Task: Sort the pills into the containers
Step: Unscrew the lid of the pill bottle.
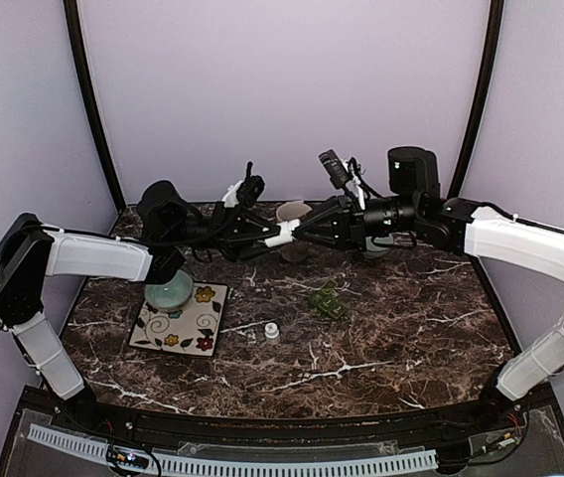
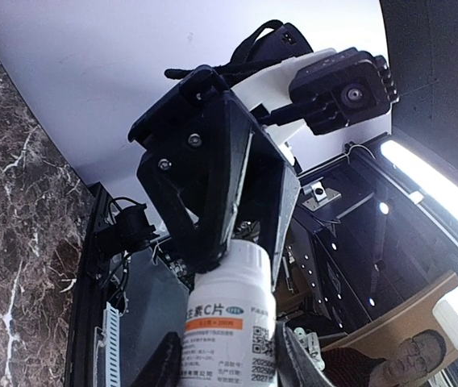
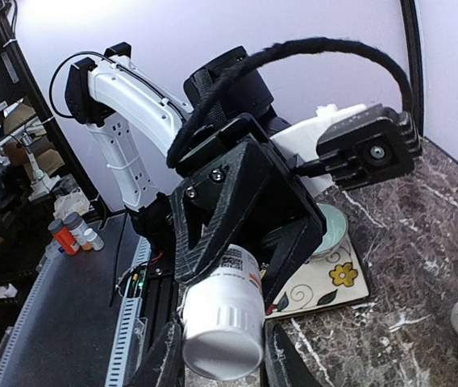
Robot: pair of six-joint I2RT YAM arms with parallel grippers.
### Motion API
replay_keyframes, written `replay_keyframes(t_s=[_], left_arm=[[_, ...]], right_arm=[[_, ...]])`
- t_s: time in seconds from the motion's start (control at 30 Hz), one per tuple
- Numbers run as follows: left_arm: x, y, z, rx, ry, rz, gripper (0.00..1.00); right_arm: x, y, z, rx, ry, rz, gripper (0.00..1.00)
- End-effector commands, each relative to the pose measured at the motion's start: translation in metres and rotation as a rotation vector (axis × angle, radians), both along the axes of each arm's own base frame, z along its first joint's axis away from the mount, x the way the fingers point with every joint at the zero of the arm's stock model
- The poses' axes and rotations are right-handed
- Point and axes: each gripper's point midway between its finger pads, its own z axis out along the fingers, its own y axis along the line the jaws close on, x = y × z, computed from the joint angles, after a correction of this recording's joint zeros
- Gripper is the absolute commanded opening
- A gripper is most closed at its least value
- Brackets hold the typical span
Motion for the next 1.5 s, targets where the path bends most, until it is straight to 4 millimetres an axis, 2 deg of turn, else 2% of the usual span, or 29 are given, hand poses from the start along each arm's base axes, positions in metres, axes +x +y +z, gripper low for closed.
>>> replay_keyframes(t_s=[0.0, 0.17, 0.43, 0.57, 0.63, 0.87, 1.03, 1.07, 1.2, 1.37, 1.47], left_arm=[[-0.037, 0.013, 0.076, -0.183, -0.215, -0.109, 0.00], [-0.041, 0.014, 0.086, -0.195, -0.224, -0.139, 0.00], [-0.045, 0.015, 0.087, -0.181, -0.227, -0.177, 0.00], [-0.045, 0.014, 0.084, -0.172, -0.231, -0.179, 0.00], [-0.043, 0.013, 0.083, -0.168, -0.236, -0.176, 0.00], [-0.039, 0.009, 0.079, -0.163, -0.245, -0.177, 0.00], [-0.035, 0.006, 0.075, -0.153, -0.253, -0.173, 0.00], [-0.033, 0.005, 0.072, -0.144, -0.250, -0.167, 0.00], [-0.021, 0.002, 0.056, -0.095, -0.277, -0.102, 0.00], [-0.006, -0.002, 0.039, -0.019, -0.345, 0.007, 0.00], [0.001, -0.002, 0.034, 0.010, -0.387, 0.059, 0.00]], right_arm=[[0.008, -0.008, -0.030, -0.117, -0.088, -0.079, 0.00], [0.007, -0.012, -0.038, -0.131, -0.151, -0.085, 0.00], [0.007, -0.010, -0.034, -0.136, -0.203, -0.087, 0.02], [0.007, -0.009, -0.032, -0.139, -0.184, -0.090, 0.24], [0.007, -0.008, -0.019, -0.117, -0.192, -0.088, 0.32], [0.005, -0.011, -0.012, -0.106, -0.161, -0.105, 0.49], [0.002, -0.015, -0.003, -0.083, -0.147, -0.121, 0.50], [0.001, -0.016, 0.002, -0.072, -0.145, -0.129, 0.50], [0.000, -0.024, 0.001, -0.061, -0.073, -0.186, 0.53], [0.010, -0.027, 0.001, -0.058, 0.085, -0.276, 0.52], [0.023, -0.031, -0.007, -0.061, 0.231, -0.343, 0.49]])
